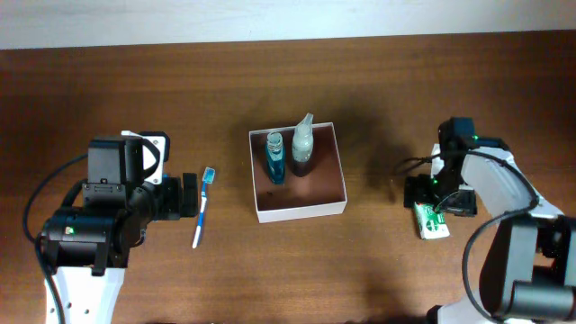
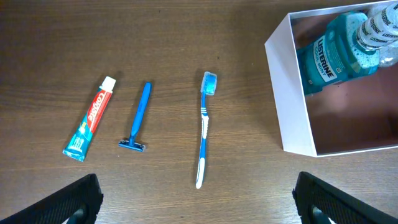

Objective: Pack container
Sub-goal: 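Release the spray bottle and move the right gripper over the Dettol box, then grasp the green Dettol soap box with the right gripper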

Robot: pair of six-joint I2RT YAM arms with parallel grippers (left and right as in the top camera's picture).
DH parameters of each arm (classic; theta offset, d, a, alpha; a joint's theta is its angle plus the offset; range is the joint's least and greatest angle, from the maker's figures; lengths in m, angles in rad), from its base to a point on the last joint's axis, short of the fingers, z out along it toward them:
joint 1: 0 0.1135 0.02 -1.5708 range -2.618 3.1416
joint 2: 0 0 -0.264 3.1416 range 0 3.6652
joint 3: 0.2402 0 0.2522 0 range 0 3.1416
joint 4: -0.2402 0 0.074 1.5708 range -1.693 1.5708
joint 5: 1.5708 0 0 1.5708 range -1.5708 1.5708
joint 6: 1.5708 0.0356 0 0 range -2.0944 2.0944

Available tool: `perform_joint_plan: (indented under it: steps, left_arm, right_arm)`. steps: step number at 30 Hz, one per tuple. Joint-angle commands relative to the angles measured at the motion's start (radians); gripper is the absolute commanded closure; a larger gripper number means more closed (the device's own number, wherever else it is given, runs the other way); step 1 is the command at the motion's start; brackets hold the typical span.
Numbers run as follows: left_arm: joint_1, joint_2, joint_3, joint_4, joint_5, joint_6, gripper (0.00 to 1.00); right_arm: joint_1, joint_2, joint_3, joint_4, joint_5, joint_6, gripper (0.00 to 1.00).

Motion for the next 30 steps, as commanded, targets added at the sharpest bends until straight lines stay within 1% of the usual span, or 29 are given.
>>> perform_joint_plan:
  steps: [1,9,16,18,20,21,24,28,30]
  left_arm:
    - [0.001,-0.002,0.011,0.000,-0.010,-0.009,0.01]
    - [0.001,-0.002,0.011,-0.001,-0.010,-0.009,0.01]
    - [0.001,-0.002,0.011,-0.001,-0.010,-0.009,0.01]
    - [0.001,-0.002,0.011,-0.001,-0.010,-0.009,0.01]
    - [0.001,-0.002,0.011,-0.001,-0.010,-0.009,0.01]
    - [0.001,-0.002,0.011,-0.001,-0.010,-0.009,0.01]
    - [0.001,-0.002,0.011,-0.001,-0.010,-0.009,0.01]
    - [0.001,-0.002,0.011,-0.001,-0.010,-0.009,0.01]
    - [0.001,-0.002,0.011,-0.001,-0.010,-0.009,0.01]
  right_arm:
    - [-0.011,0.021,-0.004,0.014,0.012,-0.026,0.02]
    - [-0.008,0.064,-0.062,0.084,0.012,-0.031,0.02]
    - [-0.008,0.068,-0.077,0.099,0.012,-0.031,0.01]
    - [-0.008,0.068,-0.077,0.099,0.012,-0.031,0.03]
    - [-0.008,0.068,-0.077,0.099,0.012,-0.031,0.11]
    - [-0.008,0.068,-0.077,0.099,0.012,-0.031,0.17]
    - [-0.008,0.068,-0.077,0.098,0.011,-0.030,0.30]
    - [-0.008,0.068,-0.077,0.098,0.011,-0.030,0.42]
    - [-0.008,0.068,-0.077,0.099,0.011,-0.030,0.46]
